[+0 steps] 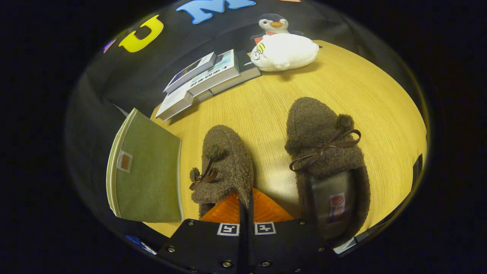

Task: Open the storage box then place both shoes into the box .Put the left shoe in first, then the right shoe, with the right side of both shoes facing outward in a uniform manner.

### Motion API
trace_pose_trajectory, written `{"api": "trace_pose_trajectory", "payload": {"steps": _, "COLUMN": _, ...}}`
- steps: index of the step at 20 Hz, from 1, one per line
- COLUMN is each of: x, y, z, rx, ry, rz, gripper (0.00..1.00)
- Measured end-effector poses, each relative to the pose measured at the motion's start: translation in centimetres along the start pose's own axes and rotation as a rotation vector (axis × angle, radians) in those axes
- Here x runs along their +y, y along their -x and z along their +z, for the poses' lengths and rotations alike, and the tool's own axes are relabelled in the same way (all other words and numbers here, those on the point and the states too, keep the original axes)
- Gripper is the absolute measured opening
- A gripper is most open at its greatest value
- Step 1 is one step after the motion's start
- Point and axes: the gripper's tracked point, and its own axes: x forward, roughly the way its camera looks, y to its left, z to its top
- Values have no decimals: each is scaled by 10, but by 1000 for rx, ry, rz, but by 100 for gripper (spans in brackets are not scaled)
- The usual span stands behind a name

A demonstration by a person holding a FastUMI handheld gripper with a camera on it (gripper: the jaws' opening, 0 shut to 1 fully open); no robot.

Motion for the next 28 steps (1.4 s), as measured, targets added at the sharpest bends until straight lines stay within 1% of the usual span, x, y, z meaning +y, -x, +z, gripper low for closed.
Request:
{"api": "trace_pose_trajectory", "payload": {"steps": 5, "x": 34, "y": 30, "z": 27, "rx": -45, "ry": -61, "rz": 59, "gripper": 0}}
{"api": "trace_pose_trajectory", "payload": {"steps": 11, "x": 100, "y": 73, "z": 63, "rx": -132, "ry": -51, "rz": 142, "gripper": 1}}
{"api": "trace_pose_trajectory", "payload": {"steps": 15, "x": 151, "y": 87, "z": 74, "rx": -170, "ry": -34, "rz": 206, "gripper": 0}}
{"api": "trace_pose_trajectory", "payload": {"steps": 21, "x": 214, "y": 78, "z": 68, "rx": -171, "ry": -1, "rz": 254, "gripper": 0}}
{"api": "trace_pose_trajectory", "payload": {"steps": 24, "x": 243, "y": 65, "z": 58, "rx": -152, "ry": 7, "rz": 279, "gripper": 0}}
{"api": "trace_pose_trajectory", "payload": {"steps": 28, "x": 272, "y": 41, "z": 42, "rx": -119, "ry": 25, "rz": 286, "gripper": 0}}
